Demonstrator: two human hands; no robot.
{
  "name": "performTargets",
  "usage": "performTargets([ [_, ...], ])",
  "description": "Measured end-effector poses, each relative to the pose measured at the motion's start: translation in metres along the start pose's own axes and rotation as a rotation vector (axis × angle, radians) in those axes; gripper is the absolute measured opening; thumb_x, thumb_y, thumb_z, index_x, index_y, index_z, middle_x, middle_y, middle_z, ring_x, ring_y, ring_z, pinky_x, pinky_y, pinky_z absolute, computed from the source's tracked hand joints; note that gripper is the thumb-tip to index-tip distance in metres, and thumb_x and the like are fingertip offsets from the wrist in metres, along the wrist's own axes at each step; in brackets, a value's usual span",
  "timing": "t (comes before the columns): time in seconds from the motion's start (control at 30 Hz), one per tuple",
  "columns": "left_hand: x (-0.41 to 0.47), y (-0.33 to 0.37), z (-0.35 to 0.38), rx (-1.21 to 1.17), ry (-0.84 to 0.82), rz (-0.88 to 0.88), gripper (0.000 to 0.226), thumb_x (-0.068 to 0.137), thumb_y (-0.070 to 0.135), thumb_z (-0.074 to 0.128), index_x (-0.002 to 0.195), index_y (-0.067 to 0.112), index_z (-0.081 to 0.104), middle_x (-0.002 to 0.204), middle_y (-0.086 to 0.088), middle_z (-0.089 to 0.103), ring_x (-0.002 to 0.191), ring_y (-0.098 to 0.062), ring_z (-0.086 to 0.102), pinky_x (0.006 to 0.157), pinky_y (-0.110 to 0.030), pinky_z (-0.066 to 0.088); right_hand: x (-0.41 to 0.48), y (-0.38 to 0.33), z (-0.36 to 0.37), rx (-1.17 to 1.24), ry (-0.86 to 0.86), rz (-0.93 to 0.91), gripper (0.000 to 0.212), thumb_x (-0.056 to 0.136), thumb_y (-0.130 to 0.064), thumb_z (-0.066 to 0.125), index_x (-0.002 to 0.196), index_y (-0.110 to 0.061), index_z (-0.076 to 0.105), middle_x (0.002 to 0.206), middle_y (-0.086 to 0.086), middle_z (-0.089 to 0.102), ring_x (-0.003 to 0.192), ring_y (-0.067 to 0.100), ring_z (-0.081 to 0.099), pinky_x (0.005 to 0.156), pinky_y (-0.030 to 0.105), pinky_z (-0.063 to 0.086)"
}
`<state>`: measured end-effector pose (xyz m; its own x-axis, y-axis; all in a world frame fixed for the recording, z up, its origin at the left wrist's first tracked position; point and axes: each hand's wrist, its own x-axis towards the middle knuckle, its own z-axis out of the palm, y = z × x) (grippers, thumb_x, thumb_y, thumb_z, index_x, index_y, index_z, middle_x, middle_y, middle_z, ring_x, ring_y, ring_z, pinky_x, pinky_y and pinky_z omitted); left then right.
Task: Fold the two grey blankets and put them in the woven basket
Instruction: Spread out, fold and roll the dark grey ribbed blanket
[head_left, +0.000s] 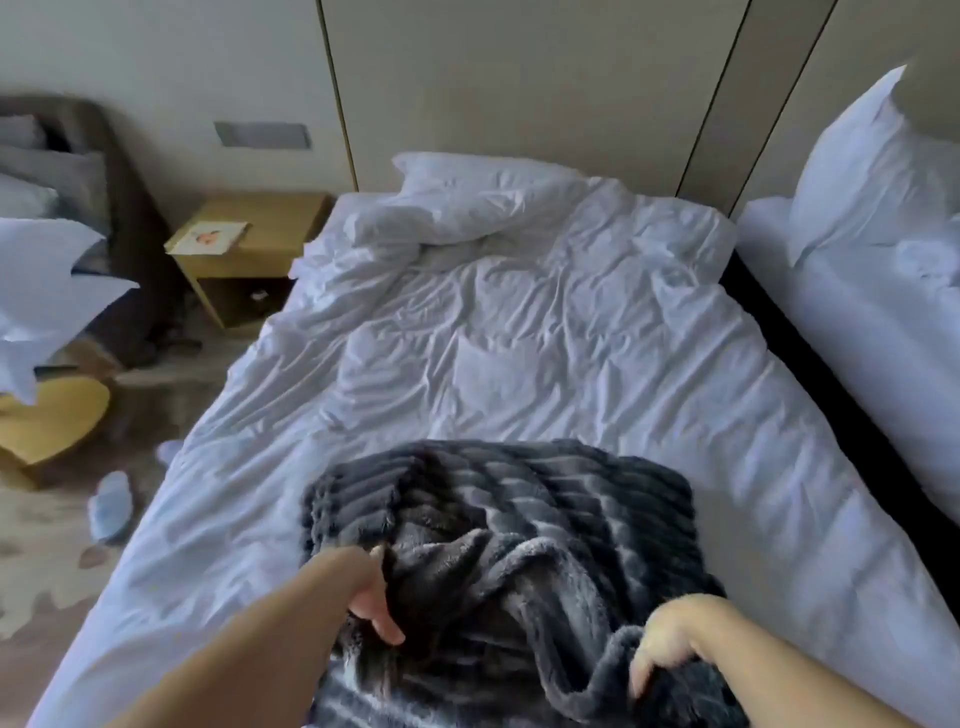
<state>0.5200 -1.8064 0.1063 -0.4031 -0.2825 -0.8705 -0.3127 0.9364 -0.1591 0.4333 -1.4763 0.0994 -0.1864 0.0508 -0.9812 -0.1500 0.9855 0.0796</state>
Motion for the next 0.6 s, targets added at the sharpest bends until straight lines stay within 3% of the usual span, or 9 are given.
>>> performTargets([
  [0.07, 0.023, 0.009, 0.044, -0.057, 0.032, -0.014, 0.131, 0.069, 0.062, 0.073, 0.150, 0.015, -0.018, 0.148, -0.011, 0.042, 0.136, -0.032, 0.038, 0.111, -0.043, 0.033, 0.025, -0.009, 0.032, -0.029, 0.056, -0.030, 0.039, 0.063, -0.053, 0.068, 0.081, -0.018, 0.064, 0.081, -0.002, 0.059, 0.068, 0.016, 0.054, 0.056, 0.025, 0.038],
  [0.13, 0.043, 0.018, 0.081, -0.141, 0.110, -0.020, 0.112, 0.080, 0.034, 0.070, 0.151, 0.010, -0.014, 0.131, -0.010, 0.057, 0.121, -0.027, 0.055, 0.098, -0.038, 0.045, 0.051, -0.015, 0.059, 0.023, 0.090, -0.040, 0.030, 0.065, -0.043, 0.064, 0.066, -0.016, 0.051, 0.066, -0.002, 0.050, 0.056, 0.015, 0.044, 0.049, 0.026, 0.029],
  [0.2, 0.063, 0.024, 0.106, -0.206, 0.177, -0.060, 0.092, 0.087, 0.009, 0.056, 0.152, 0.010, -0.007, 0.120, -0.006, 0.063, 0.108, -0.024, 0.063, 0.083, -0.034, 0.051, 0.078, -0.020, 0.079, 0.111, 0.059, -0.028, 0.024, 0.069, -0.034, 0.059, 0.068, -0.016, 0.045, 0.065, -0.001, 0.047, 0.055, 0.016, 0.039, 0.047, 0.027, 0.025],
  [0.27, 0.079, 0.026, 0.116, -0.187, 0.194, -0.068, 0.076, 0.089, 0.000, 0.048, 0.152, 0.010, 0.007, 0.119, -0.004, 0.064, 0.107, -0.024, 0.064, 0.080, -0.035, 0.052, 0.101, -0.027, 0.091, 0.141, 0.033, -0.027, 0.019, 0.072, -0.031, 0.059, 0.078, -0.014, 0.052, 0.075, 0.000, 0.054, 0.061, 0.016, 0.045, 0.050, 0.023, 0.032],
  [0.33, 0.093, 0.028, 0.111, -0.101, 0.184, -0.024, 0.052, 0.094, 0.005, 0.044, 0.145, 0.010, 0.033, 0.125, -0.001, 0.062, 0.114, -0.023, 0.061, 0.083, -0.036, 0.052, 0.116, -0.033, 0.091, 0.087, -0.004, -0.049, 0.039, 0.067, -0.037, 0.059, 0.098, -0.014, 0.065, 0.095, 0.001, 0.063, 0.080, 0.017, 0.054, 0.065, 0.021, 0.040],
  [0.4, 0.099, 0.028, 0.077, -0.085, 0.097, -0.010, 0.036, 0.095, 0.017, 0.044, 0.129, 0.013, 0.054, 0.124, -0.003, 0.062, 0.115, -0.023, 0.060, 0.086, -0.035, 0.051, 0.111, -0.038, 0.067, -0.071, -0.111, -0.049, 0.057, 0.063, -0.047, 0.060, 0.111, -0.016, 0.066, 0.107, 0.002, 0.062, 0.089, 0.018, 0.054, 0.073, 0.023, 0.041],
  [0.47, 0.101, 0.021, 0.009, -0.304, 0.055, -0.037, 0.027, 0.091, 0.022, 0.048, 0.108, 0.008, 0.064, 0.114, -0.010, 0.064, 0.110, -0.026, 0.061, 0.083, -0.032, 0.049, 0.094, -0.040, 0.003, -0.144, -0.133, -0.052, 0.061, 0.061, -0.054, 0.061, 0.110, -0.017, 0.066, 0.105, 0.003, 0.061, 0.091, 0.020, 0.056, 0.073, 0.025, 0.041],
  [0.53, 0.103, 0.007, -0.099, -0.615, 0.149, -0.002, 0.022, 0.092, 0.016, 0.047, 0.098, 0.005, 0.065, 0.108, -0.015, 0.062, 0.107, -0.028, 0.061, 0.082, -0.030, 0.047, 0.063, -0.042, -0.108, -0.008, 0.141, -0.146, 0.048, 0.061, -0.051, 0.059, 0.092, -0.014, 0.066, 0.091, 0.002, 0.063, 0.082, 0.021, 0.060, 0.066, 0.026, 0.040],
  [0.6, 0.099, -0.013, -0.236, -1.160, 0.426, 0.072, 0.025, 0.094, 0.012, 0.045, 0.104, 0.000, 0.065, 0.101, -0.019, 0.060, 0.097, -0.031, 0.061, 0.079, -0.031, 0.050, 0.017, -0.040, -0.246, 0.416, 0.657, -0.266, 0.033, 0.073, -0.043, 0.061, 0.081, -0.011, 0.062, 0.075, 0.002, 0.061, 0.071, 0.019, 0.060, 0.058, 0.025, 0.039],
])
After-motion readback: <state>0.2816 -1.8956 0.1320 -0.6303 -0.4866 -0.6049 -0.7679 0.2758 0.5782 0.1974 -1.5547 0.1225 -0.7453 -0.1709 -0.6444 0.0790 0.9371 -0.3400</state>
